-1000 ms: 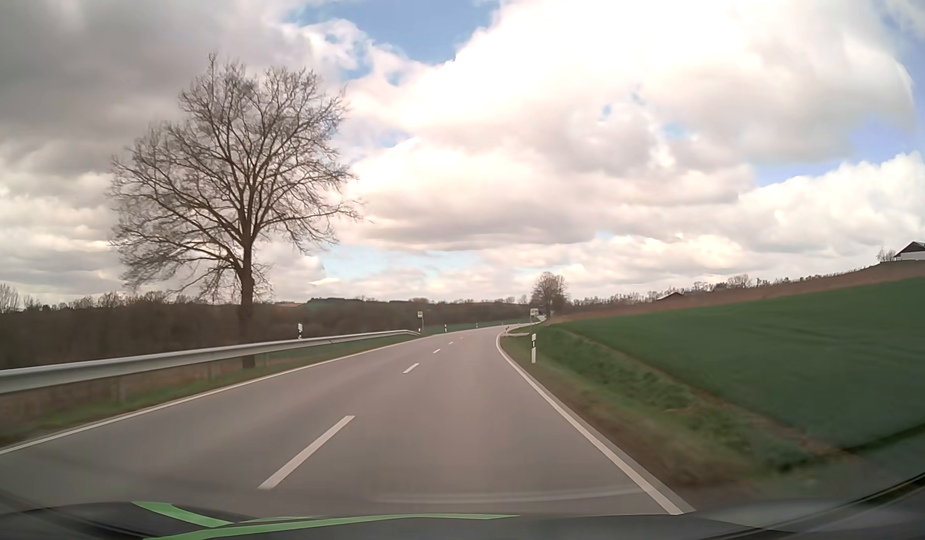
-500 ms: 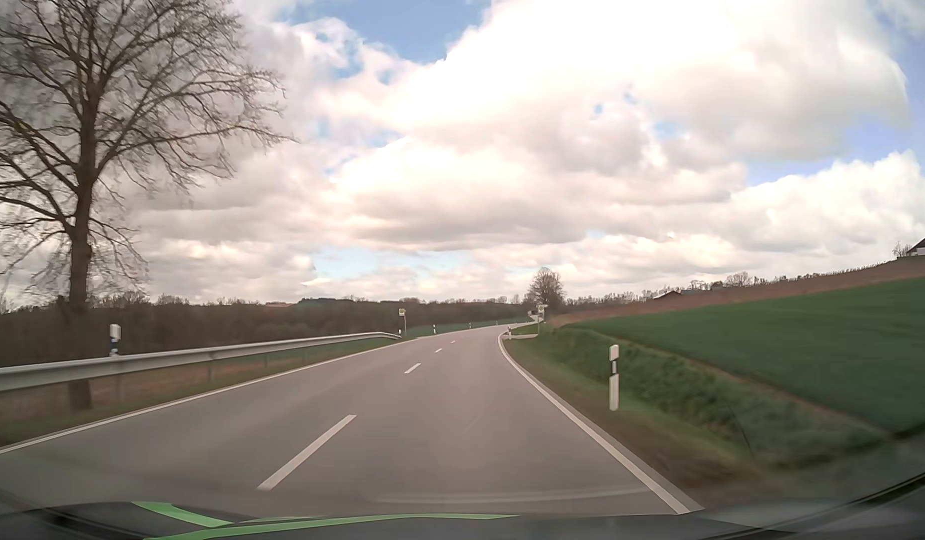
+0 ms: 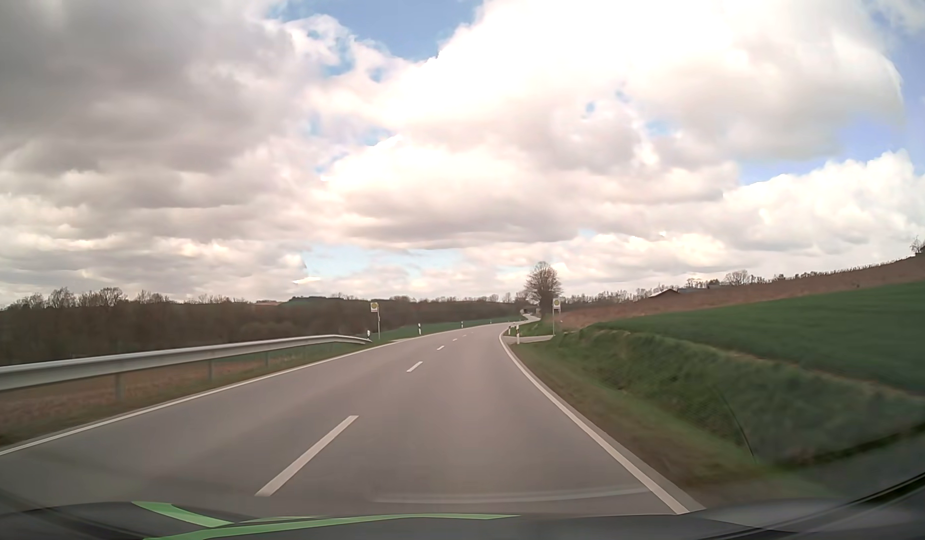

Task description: Follow the waypoints while adhering to traffic rules and regulations

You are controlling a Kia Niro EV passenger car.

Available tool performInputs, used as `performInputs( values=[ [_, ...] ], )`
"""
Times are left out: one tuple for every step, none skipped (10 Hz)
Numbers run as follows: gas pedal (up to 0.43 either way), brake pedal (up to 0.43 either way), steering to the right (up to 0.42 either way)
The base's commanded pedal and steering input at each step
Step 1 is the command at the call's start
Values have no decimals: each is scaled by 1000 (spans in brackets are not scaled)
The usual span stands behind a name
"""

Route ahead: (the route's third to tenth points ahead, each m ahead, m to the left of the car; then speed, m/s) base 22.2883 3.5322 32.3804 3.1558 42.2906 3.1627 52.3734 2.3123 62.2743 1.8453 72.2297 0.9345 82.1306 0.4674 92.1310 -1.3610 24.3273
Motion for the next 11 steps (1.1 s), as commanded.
performInputs(
  values=[
    [220, 0, 9],
    [220, 0, 10],
    [220, 0, 10],
    [220, 0, 10],
    [220, 0, 10],
    [220, 0, 10],
    [220, 0, 9],
    [220, 0, 9],
    [220, 0, 10],
    [220, 0, 9],
    [220, 0, 9]
  ],
)
